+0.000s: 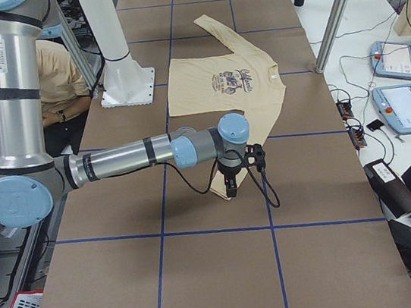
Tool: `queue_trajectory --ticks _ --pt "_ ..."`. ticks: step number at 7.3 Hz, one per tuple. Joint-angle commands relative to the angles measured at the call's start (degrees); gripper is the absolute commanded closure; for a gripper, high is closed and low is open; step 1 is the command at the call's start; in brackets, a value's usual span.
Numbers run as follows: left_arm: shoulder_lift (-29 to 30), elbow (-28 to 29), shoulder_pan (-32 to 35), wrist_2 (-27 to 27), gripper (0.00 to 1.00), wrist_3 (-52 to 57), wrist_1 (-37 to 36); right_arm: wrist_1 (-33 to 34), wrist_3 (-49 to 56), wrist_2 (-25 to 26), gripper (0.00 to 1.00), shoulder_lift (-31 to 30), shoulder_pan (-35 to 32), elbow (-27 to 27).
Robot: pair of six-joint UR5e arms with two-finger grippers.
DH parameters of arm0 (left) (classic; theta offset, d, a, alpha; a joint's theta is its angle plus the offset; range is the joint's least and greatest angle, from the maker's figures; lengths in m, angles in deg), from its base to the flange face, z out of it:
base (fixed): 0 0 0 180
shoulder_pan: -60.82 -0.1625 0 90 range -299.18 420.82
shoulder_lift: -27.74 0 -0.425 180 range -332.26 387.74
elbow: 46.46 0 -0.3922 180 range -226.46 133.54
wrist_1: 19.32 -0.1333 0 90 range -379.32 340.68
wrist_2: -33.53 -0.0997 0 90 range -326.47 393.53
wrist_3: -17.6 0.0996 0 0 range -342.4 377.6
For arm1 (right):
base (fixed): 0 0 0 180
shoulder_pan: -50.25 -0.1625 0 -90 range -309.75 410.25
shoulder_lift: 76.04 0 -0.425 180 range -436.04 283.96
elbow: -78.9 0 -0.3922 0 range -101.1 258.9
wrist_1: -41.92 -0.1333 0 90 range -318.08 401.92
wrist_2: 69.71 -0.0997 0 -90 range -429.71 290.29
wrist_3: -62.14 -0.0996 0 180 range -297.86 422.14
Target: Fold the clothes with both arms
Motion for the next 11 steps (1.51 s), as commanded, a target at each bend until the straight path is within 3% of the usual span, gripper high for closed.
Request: queue_trajectory --ticks 1,3,11 --pt "0.0 -0.1 -0.1 1.0 0.0 -0.1 0.2 -15.4 -8.5 0.1 0.02 -0.7 3.7 7.0" --pt "0.0 -0.1 0.0 1.0 0.0 -0.1 0.3 -26.9 -17.3 1.8 0.02 -0.7 7.2 10.8" --pt "0.1 -0.5 -0.1 1.0 0.0 -0.1 0.3 -27.4 -19.3 2.4 0.05 1.6 9.3 16.6"
